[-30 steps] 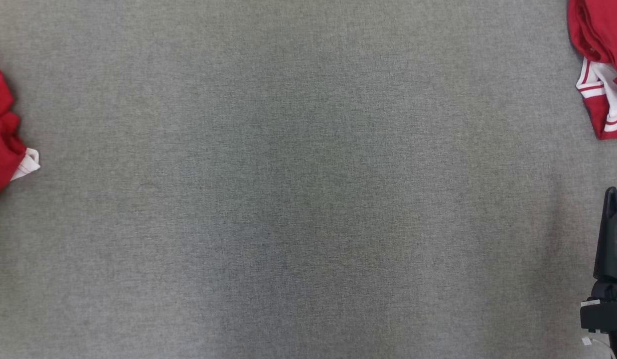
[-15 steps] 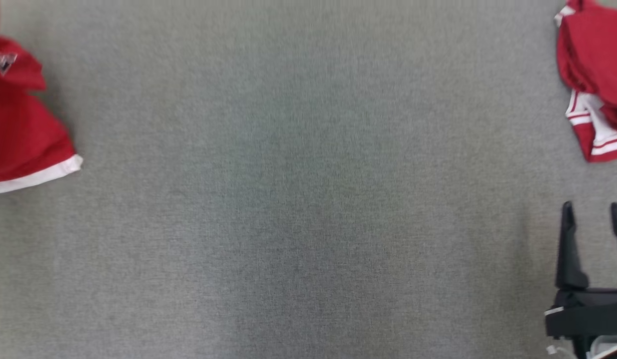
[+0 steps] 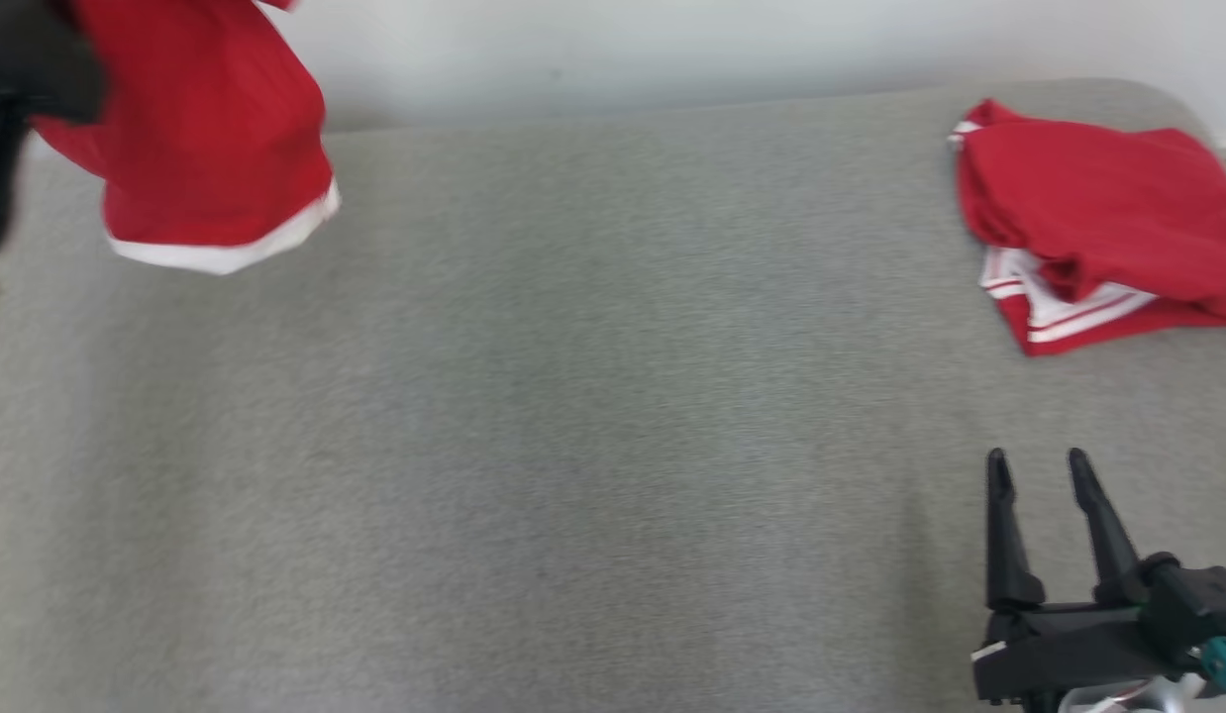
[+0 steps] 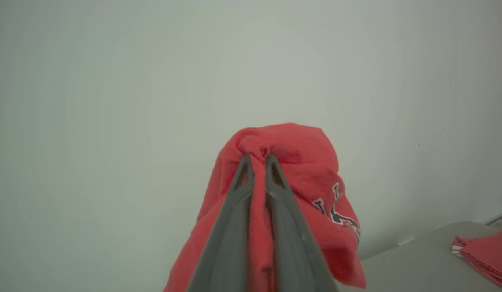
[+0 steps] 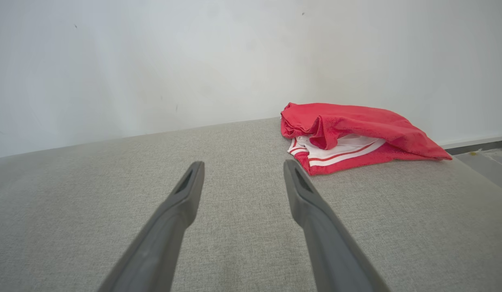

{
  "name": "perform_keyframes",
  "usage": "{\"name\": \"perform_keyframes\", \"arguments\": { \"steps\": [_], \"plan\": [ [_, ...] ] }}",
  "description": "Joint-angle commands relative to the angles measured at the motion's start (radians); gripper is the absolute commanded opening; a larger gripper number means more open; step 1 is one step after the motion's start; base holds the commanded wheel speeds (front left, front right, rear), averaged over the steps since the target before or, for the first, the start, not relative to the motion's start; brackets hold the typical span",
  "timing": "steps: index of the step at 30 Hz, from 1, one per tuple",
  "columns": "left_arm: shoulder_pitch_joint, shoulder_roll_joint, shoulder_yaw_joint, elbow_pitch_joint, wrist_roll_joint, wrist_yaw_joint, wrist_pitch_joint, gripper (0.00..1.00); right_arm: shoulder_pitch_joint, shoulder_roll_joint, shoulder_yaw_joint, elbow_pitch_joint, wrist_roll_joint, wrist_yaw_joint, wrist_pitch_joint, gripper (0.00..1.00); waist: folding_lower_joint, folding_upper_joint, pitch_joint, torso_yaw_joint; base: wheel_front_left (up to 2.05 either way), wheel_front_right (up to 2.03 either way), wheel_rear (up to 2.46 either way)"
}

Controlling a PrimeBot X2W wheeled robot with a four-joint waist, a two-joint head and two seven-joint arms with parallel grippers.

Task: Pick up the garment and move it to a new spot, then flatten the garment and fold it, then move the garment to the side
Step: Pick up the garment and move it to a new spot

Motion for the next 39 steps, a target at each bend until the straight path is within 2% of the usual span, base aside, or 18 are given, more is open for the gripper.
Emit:
{"name": "perform_keyframes", "arguments": {
  "steps": [1, 7, 14, 22, 23, 24, 25, 27, 34, 39],
  "plan": [
    [0.009, -0.023, -0.002, -0.016, -0.03, 0.001, 0.0, 0.0, -0.008, 0.004, 0.01, 0.011, 0.007, -0.002, -0.008, 1.0, 0.0002, 0.0001, -0.058, -0.082, 0.0, 0.0, 0.0],
    [0.126, -0.128, -0.038, -0.069, -0.065, 0.018, -0.016, 0.0, -0.033, 0.014, 0.06, 0.068, 0.027, -0.002, -0.027, 1.0, 0.0002, 0.0001, -0.09, -0.154, 0.0, 0.0, 0.0],
    [0.33, -0.246, -0.091, -0.096, -0.106, 0.042, -0.047, 0.0, -0.039, 0.016, 0.084, 0.108, 0.041, -0.002, -0.042, 1.0, 0.0002, 0.0001, -0.101, -0.191, 0.0, 0.0, 0.0],
    [0.566, -0.314, -0.166, -0.014, -0.1, 0.06, -0.112, 0.0, -0.037, 0.017, 0.095, 0.125, 0.041, -0.002, -0.05, 1.0, 0.0002, 0.0001, -0.09, -0.195, 0.0, 0.0, 0.0],
    [0.585, -0.319, -0.178, 0.002, -0.089, 0.063, -0.122, 0.13, -0.036, 0.017, 0.094, 0.127, 0.04, -0.002, -0.05, 1.0, 0.0002, 0.0001, -0.09, -0.191, 0.0, 0.0, 0.0],
    [0.601, -0.326, -0.197, 0.018, -0.074, 0.061, -0.127, 0.49, -0.034, 0.017, 0.093, 0.127, 0.039, -0.002, -0.051, 1.0, 0.0002, 0.0001, -0.092, -0.185, 0.0, 0.0, 0.0],
    [0.619, -0.337, -0.208, 0.03, -0.068, 0.06, -0.137, 1.0, -0.031, 0.017, 0.092, 0.129, 0.037, -0.002, -0.052, 1.0, 0.0002, 0.0001, -0.096, -0.177, 0.0, 0.0, 0.0],
    [0.641, -0.36, -0.225, 0.046, -0.06, 0.051, -0.154, 1.0, -0.021, 0.016, 0.089, 0.13, 0.034, -0.002, -0.053, 1.0, 0.0002, 0.0001, -0.106, -0.156, 0.0, 0.0, 0.0],
    [0.659, -0.373, -0.194, -0.003, -0.01, 0.059, -0.189, 1.0, 0.027, 0.008, 0.073, 0.127, 0.035, -0.002, -0.053, 1.0, 0.0002, 0.0001, -0.175, -0.072, 0.0, 0.0, 0.0],
    [0.722, -0.338, -0.079, -0.164, 0.063, 0.081, -0.188, 1.0, 0.058, -0.001, 0.06, 0.108, 0.04, -0.002, -0.053, 1.0, 0.0002, 0.0001, -0.215, -0.011, 0.0, 0.0, 0.0]
  ]
}}
